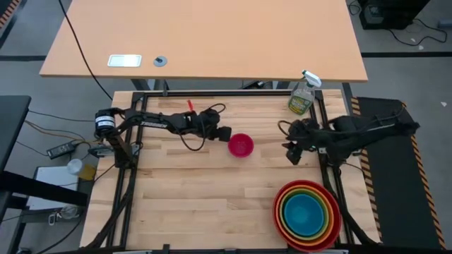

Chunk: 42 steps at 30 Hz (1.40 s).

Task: Nest bowls inside each other
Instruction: Stack the pink bowl into the blue bowl

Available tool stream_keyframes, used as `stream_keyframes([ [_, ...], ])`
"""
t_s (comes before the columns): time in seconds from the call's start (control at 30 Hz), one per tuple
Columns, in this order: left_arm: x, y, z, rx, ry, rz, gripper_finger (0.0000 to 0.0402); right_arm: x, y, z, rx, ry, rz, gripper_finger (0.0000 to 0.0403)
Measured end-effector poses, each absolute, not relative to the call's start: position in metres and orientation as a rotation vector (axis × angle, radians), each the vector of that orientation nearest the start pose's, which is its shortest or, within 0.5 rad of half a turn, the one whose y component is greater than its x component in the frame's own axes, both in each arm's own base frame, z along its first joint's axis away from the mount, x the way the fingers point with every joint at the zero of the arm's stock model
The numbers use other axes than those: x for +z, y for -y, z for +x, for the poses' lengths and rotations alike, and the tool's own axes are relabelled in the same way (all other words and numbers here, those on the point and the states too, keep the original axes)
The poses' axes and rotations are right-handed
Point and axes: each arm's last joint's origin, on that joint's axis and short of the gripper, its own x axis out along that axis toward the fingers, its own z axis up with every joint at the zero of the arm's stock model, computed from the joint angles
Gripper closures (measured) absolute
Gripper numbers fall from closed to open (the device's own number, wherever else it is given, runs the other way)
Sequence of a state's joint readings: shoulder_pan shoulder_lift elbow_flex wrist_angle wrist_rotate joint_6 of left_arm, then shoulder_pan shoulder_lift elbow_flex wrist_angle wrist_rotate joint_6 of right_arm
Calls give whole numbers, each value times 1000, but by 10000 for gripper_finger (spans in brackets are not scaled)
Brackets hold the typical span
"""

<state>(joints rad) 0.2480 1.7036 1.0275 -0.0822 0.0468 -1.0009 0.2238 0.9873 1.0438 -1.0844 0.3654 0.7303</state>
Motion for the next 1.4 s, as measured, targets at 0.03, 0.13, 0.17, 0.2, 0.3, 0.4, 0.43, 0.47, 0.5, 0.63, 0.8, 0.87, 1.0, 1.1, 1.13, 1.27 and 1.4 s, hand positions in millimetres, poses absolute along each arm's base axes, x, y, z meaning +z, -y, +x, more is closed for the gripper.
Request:
stream_keyframes([
  [0.03, 189, -84, 345, 552, -601, -1059, 209, 310, -23, 166, -464, -879, 407, 240],
  [0.13, 183, -80, 347, 545, -627, -1044, 209, 284, -12, 180, -448, -867, 500, 242],
  [0.17, 184, -79, 348, 536, -624, -1036, 209, 277, -8, 187, -452, -847, 525, 242],
  [0.2, 184, -77, 349, 528, -625, -1028, 209, 270, -4, 192, -466, -833, 542, 242],
  [0.3, 186, -72, 350, 512, -626, -1019, 209, 253, 10, 207, -498, -818, 584, 240],
  [0.4, 189, -65, 350, 491, -628, -1011, 209, 238, 25, 223, -490, -869, 589, 232],
  [0.43, 190, -63, 351, 485, -623, -1008, 209, 232, 30, 229, -486, -884, 590, 228],
  [0.47, 190, -61, 351, 482, -627, -1005, 209, 227, 36, 234, -484, -895, 591, 223],
  [0.5, 190, -58, 351, 482, -636, -1001, 209, 221, 42, 238, -481, -905, 595, 218],
  [0.63, 195, -49, 348, 481, -640, -934, 209, 200, 65, 252, -447, -945, 633, 196],
  [0.8, 214, -26, 332, 611, -632, -745, 209, 180, 81, 263, -398, -961, 700, 175],
  [0.87, 222, -18, 323, 654, -635, -658, 209, 176, 85, 269, -404, -967, 697, 171],
  [1.0, 233, -9, 311, 682, -656, -556, 209, 178, 93, 288, -405, -954, 618, 172],
  [1.1, 237, -8, 307, 684, -660, -548, 209, 174, 99, 303, -427, -975, 552, 181],
  [1.13, 237, -8, 306, 685, -660, -548, 209, 171, 101, 306, -445, -994, 531, 185],
  [1.27, 238, -8, 304, 692, -669, -548, 209, 157, 106, 318, -446, -1085, 462, 208],
  [1.4, 237, -3, 304, 680, -679, -543, 209, 149, 105, 326, -412, -1135, 432, 239],
])
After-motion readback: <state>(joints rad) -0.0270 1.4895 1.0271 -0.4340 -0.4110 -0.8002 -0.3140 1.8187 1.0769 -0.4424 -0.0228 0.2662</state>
